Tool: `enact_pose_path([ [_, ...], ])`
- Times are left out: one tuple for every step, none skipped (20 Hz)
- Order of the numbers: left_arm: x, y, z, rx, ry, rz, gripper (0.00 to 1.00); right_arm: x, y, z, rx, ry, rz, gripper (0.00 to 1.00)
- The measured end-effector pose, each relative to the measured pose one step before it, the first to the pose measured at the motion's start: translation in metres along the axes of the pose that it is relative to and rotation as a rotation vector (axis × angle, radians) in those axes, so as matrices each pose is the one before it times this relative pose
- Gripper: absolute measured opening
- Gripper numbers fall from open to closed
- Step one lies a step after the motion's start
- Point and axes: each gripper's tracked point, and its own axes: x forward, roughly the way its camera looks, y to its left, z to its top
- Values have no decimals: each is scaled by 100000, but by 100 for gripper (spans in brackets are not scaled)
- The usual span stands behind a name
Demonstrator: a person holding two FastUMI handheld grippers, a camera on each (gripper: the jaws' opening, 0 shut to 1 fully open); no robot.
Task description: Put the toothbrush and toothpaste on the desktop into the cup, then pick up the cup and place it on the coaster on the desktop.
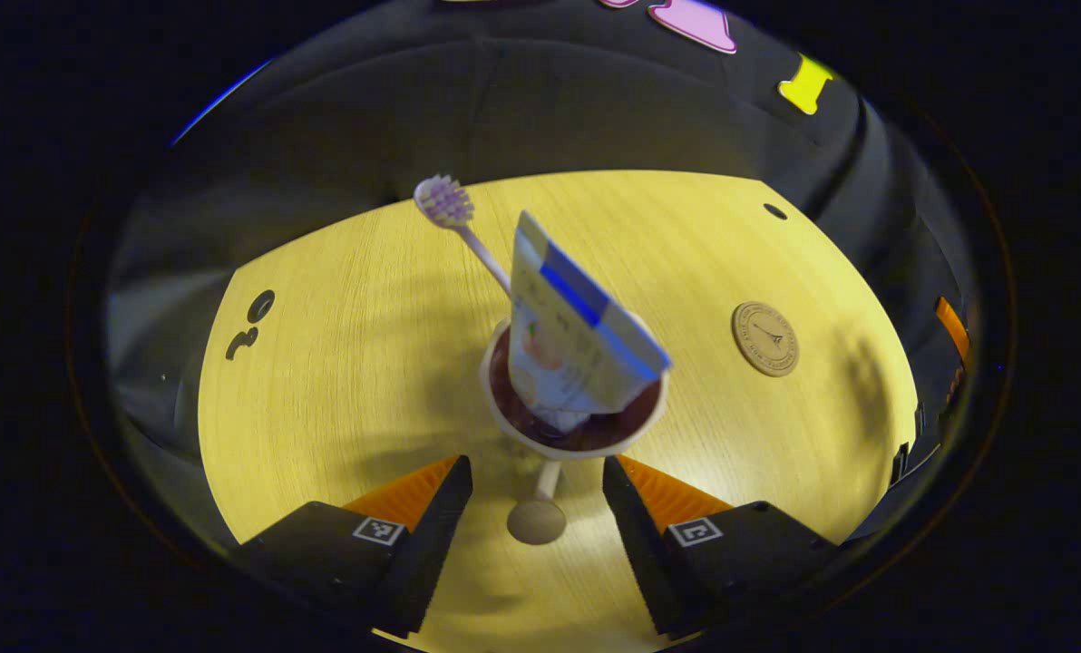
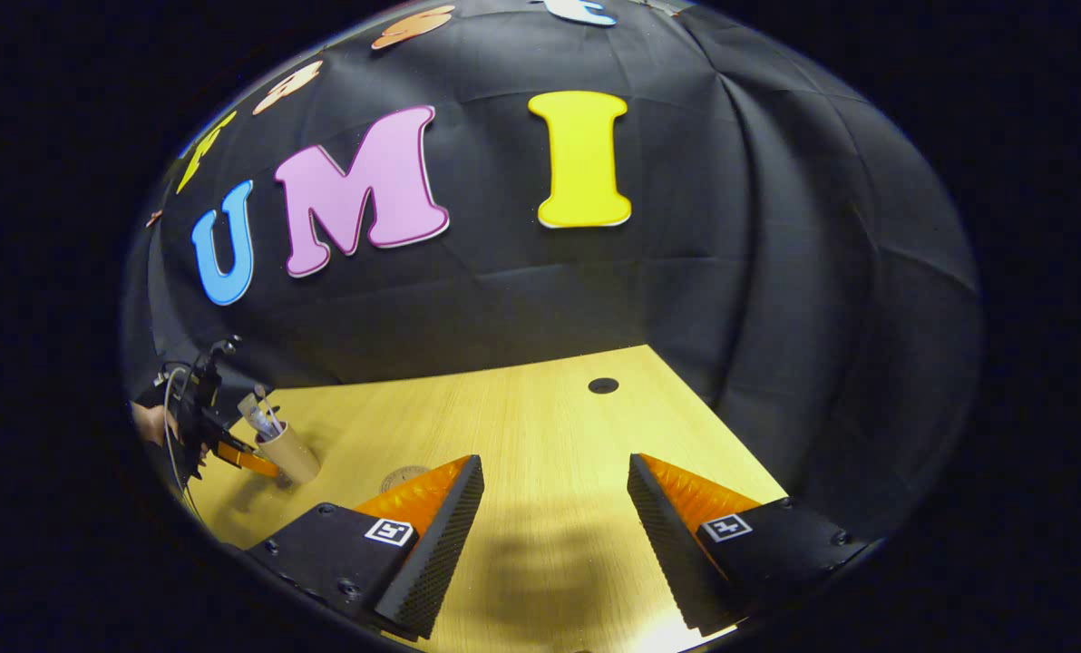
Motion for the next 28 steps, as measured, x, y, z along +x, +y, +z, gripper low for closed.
enact_pose_path([
  [256,-315,68,-353,879,-1050,87,-370,-416,-250,-765,396,-1061,98],
  [135,-253,15,39,610,-844,83,-156,-352,-370,-727,676,-722,98],
  [108,-329,11,786,521,-556,80,-182,-243,-450,-232,1109,-397,98],
  [63,-296,46,996,473,-504,73,-116,-222,-440,222,1207,-230,98],
  [168,-306,82,784,309,-395,68,-38,-183,-311,604,860,-266,98],
  [-65,-19,-36,414,644,255,58,-112,-83,-255,729,647,-92,98],
  [56,-120,2,117,395,199,55,19,32,-194,837,596,-76,98],
  [29,139,-58,-24,484,1301,52,19,76,-243,950,544,20,98],
  [39,0,115,-396,-111,636,37,-2,109,-85,611,42,-98,98],
  [-7,-10,-86,-255,618,231,31,117,28,-60,260,-160,-181,98],
  [-3,31,-12,-170,438,129,31,53,105,-206,276,224,-60,98],
  [20,-37,-94,-817,924,50,31,-60,215,-254,493,473,120,98],
  [34,-54,16,-1408,560,204,31,-78,269,-176,645,467,324,98],
  [-15,-29,-38,-1397,-1,450,30,-57,252,-200,349,304,360,98],
  [144,-165,34,-599,-172,310,29,-75,212,-176,-200,209,216,98],
  [-64,-158,123,-203,-536,28,28,49,158,-226,-535,361,-36,98],
  [-5,-35,88,-602,-513,-87,27,-14,199,-86,-204,397,112,98],
  [-147,131,-1,-1205,-858,109,26,0,192,-41,142,288,250,98],
  [64,-39,27,-1489,-593,47,26,52,229,38,334,123,244,98],
  [79,-228,-55,-1382,-837,103,25,176,224,7,384,-17,189,98],
  [49,-110,9,-1604,-1398,156,25,190,220,85,235,108,91,98],
  [4,-122,65,-1364,-1312,-22,24,76,253,41,46,41,346,98],
  [-13,-95,-4,-1002,-592,-103,29,39,182,77,-189,-17,146,98],
  [-153,88,85,-360,-790,194,24,93,91,-35,-397,-59,153,98],
  [-314,7,318,376,-1031,16,24,63,115,40,-404,94,175,98],
  [-249,113,162,777,-849,-71,24,15,107,-113,-382,299,272,98],
  [-384,32,288,1039,-1052,-221,24,64,81,-89,-243,309,76,98],
  [-607,32,180,941,-751,-411,24,40,138,-11,-185,78,124,98],
])
